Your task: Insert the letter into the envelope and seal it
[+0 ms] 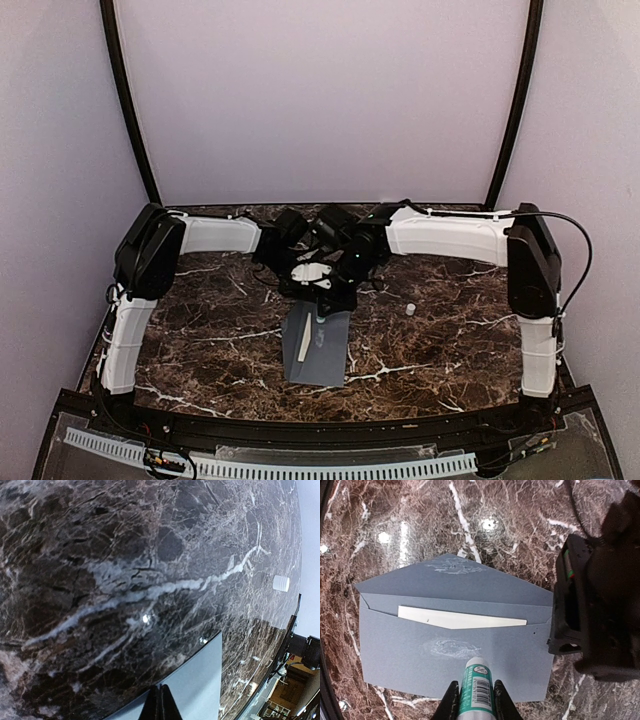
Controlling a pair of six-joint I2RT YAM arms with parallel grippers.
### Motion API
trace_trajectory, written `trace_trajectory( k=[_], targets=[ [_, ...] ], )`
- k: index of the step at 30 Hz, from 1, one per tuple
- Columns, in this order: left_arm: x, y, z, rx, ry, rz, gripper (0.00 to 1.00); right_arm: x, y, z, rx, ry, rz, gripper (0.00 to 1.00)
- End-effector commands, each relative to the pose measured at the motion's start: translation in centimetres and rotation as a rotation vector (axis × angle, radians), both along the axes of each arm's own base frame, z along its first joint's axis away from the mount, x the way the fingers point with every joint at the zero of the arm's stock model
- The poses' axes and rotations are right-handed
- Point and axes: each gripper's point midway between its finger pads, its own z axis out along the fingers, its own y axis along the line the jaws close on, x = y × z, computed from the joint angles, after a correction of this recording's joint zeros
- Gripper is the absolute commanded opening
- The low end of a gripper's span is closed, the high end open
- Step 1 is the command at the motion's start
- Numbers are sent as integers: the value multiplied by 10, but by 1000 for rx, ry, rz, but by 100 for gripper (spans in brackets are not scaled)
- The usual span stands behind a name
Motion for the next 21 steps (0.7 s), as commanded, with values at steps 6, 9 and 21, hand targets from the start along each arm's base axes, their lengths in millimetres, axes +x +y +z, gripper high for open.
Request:
trace_trajectory(
  k=[6, 9, 21],
  targets=[
    [0, 0, -3, 9, 1, -38, 0, -22, -19, 61, 98, -2, 18, 0],
    [10, -16, 42, -104, -80, -65, 0, -33, -30, 81, 149, 12, 25, 0],
    [12, 19, 284, -495, -795, 97, 31, -10, -81, 187, 481, -13, -108, 0]
  ],
)
